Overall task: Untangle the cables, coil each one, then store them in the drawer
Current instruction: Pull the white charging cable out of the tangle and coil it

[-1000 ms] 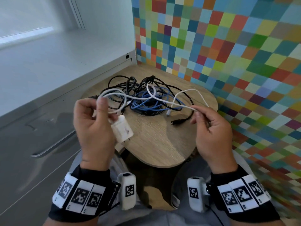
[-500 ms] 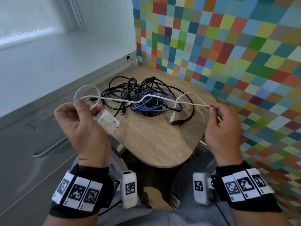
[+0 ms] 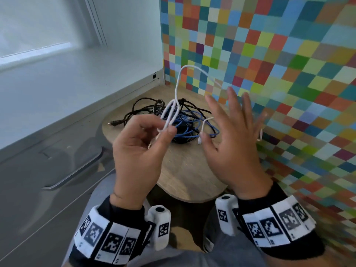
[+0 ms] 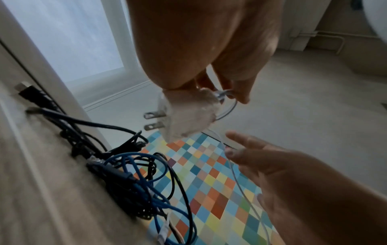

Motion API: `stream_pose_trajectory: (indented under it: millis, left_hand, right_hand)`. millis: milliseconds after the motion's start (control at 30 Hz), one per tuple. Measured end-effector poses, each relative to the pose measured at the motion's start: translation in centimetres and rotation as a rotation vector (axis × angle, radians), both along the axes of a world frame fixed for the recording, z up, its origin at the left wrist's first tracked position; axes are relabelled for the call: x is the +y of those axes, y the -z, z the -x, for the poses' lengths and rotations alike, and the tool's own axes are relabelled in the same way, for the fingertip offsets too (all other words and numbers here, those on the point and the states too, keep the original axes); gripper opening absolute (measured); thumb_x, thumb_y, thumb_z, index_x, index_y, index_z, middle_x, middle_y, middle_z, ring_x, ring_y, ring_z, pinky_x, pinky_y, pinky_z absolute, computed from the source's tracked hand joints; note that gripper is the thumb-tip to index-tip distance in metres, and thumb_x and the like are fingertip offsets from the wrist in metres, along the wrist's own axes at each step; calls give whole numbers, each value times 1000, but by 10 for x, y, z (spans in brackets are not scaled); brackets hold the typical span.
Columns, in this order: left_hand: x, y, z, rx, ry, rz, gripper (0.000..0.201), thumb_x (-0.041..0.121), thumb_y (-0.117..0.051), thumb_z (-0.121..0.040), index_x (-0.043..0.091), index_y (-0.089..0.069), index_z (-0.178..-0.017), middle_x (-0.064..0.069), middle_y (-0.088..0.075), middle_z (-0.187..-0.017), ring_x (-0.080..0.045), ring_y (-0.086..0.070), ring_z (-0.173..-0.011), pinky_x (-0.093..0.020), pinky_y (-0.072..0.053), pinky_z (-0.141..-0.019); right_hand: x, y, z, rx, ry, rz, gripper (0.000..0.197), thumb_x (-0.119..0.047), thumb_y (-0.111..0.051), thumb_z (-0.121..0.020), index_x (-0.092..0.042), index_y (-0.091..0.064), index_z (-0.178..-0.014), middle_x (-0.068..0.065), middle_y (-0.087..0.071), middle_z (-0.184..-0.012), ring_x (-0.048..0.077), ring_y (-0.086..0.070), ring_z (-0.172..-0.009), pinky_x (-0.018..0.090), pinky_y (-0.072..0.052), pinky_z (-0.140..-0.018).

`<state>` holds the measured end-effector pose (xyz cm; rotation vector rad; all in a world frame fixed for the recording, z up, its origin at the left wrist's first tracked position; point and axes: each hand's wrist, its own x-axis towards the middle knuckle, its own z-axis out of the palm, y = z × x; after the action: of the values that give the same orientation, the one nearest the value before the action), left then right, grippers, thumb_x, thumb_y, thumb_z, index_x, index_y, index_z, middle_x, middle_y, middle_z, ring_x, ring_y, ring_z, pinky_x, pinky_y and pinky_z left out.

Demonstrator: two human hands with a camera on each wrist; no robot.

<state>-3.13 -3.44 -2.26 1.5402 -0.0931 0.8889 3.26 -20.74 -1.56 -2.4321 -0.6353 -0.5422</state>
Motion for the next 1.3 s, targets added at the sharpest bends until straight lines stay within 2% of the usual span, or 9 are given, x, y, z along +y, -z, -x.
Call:
stream_pose_trajectory:
  millis: [200, 300, 400, 500, 633, 800, 933, 1233, 1300]
  left_hand:
    - [-5, -14, 14, 16, 164, -26, 19, 11, -77, -87, 1, -69, -101, -12, -72, -89, -27, -74, -68, -41, -63, -66]
    - [-1, -17, 17, 59, 113, -55, 11, 13, -74, -90, 5, -68, -96, -11, -67, -85, -25, -63, -52, -35, -56, -50]
    - [4, -18, 18, 105, 93, -98, 7, 15, -71, -91, 9, -67, -91, -7, -65, -82, -22, -59, -50, -34, -53, -49]
    - [11, -18, 18, 153, 98, -117, 7, 19, -65, -97, 15, -63, -91, -6, -62, -73, -19, -57, -49, -33, -49, -48]
    - [32, -20, 21, 199, 74, -62, 12, 8, -54, -104, 15, -57, -94, -6, -63, -71, -24, -56, -51, -33, -49, -51]
    - [60, -10, 38, 307, 38, 16, 22, 2, -56, -101, 16, -66, -114, -18, -48, -67, -21, -44, -47, -32, -48, -53]
    - [72, -3, 59, 404, 85, 15, 18, 29, -63, -92, 24, -79, -100, -16, -36, -62, -25, -27, -54, -29, -24, -47]
    - [71, -8, 39, 338, 64, 139, 19, 6, -48, -106, 16, -59, -94, -5, -56, -65, -25, -48, -53, -38, -47, -63]
    - [65, -14, 32, 327, 78, 182, 19, 5, -48, -105, 15, -58, -93, -2, -57, -66, -22, -46, -51, -43, -46, -68]
  right_hand:
    - [11, -18, 12, -19, -221, -169, 29, -45, -52, -104, -37, -66, -128, -8, -42, -161, 17, -21, -157, 64, 8, -123]
    - [1, -23, 7, 11, -274, -273, 18, -41, -58, -103, -32, -73, -102, -21, -70, -107, -4, -59, -112, 58, -14, -124]
    - [-6, -29, 2, 15, -349, -225, 13, -32, -64, -103, -29, -77, -101, -28, -66, -81, -8, -56, -81, 47, -38, -102]
    - [-10, -39, -6, -31, -373, -210, 18, -33, -62, -103, -29, -77, -112, -19, -74, -88, 2, -65, -79, 43, -39, -109]
    - [-22, -61, -29, -81, -313, -218, 21, -28, -62, -104, -23, -76, -119, -14, -74, -88, 4, -67, -84, 19, -50, -83]
    - [-28, -61, -62, -143, -153, -55, 20, -28, -64, -101, -26, -78, -116, -1, -71, -110, 19, -56, -110, 20, -31, -88]
    - [-22, -53, -63, -96, -179, 46, 20, -22, -73, -95, -27, -79, -113, 0, -66, -117, 26, -52, -118, 26, -31, -96]
    - [15, -72, -37, 218, -360, 449, 48, -7, -55, -94, -36, -70, -129, -12, -57, -148, 18, -53, -136, 37, -40, -114]
    - [24, -70, -32, 253, -391, 374, 44, -12, -53, -94, -38, -72, -125, -15, -66, -138, 25, -66, -120, 43, -51, -106]
